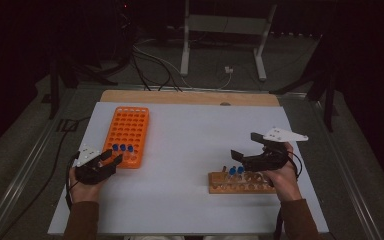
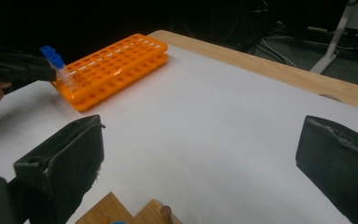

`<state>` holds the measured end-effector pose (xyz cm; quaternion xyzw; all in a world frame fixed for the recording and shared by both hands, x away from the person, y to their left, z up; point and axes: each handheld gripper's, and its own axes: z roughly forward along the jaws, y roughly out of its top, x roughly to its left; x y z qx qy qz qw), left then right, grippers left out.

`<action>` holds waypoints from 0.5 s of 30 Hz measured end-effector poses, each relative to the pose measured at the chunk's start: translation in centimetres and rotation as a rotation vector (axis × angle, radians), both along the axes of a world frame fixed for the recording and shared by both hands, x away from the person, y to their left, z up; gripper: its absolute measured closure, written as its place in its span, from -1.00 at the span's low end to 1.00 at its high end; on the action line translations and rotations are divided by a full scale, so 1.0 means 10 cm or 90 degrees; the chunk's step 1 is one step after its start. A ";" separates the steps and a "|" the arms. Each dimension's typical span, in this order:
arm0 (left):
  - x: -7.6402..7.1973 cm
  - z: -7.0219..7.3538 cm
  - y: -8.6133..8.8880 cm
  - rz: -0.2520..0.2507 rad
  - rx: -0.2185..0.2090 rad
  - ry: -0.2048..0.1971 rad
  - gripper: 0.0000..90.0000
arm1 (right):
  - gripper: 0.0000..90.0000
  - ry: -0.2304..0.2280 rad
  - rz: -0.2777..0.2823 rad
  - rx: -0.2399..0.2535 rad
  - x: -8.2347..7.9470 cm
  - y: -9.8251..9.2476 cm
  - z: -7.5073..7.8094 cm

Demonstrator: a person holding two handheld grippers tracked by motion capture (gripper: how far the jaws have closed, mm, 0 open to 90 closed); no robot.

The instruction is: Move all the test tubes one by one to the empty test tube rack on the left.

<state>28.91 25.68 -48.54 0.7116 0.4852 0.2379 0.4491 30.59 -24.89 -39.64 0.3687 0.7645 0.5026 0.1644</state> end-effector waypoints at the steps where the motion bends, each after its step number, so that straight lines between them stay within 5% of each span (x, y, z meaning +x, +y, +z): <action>1: -0.01 0.01 0.01 0.001 -0.014 -0.005 0.03 | -0.97 0.000 0.000 0.000 0.00 -0.01 0.00; 12: -0.11 0.17 -0.01 0.004 -0.060 -0.035 -0.97 | -0.97 0.004 0.001 -0.023 -0.05 -0.06 -0.03; 15: -0.14 0.19 -0.01 0.007 -0.058 -0.041 -0.99 | -0.97 0.004 0.003 -0.033 -0.08 -0.07 -0.04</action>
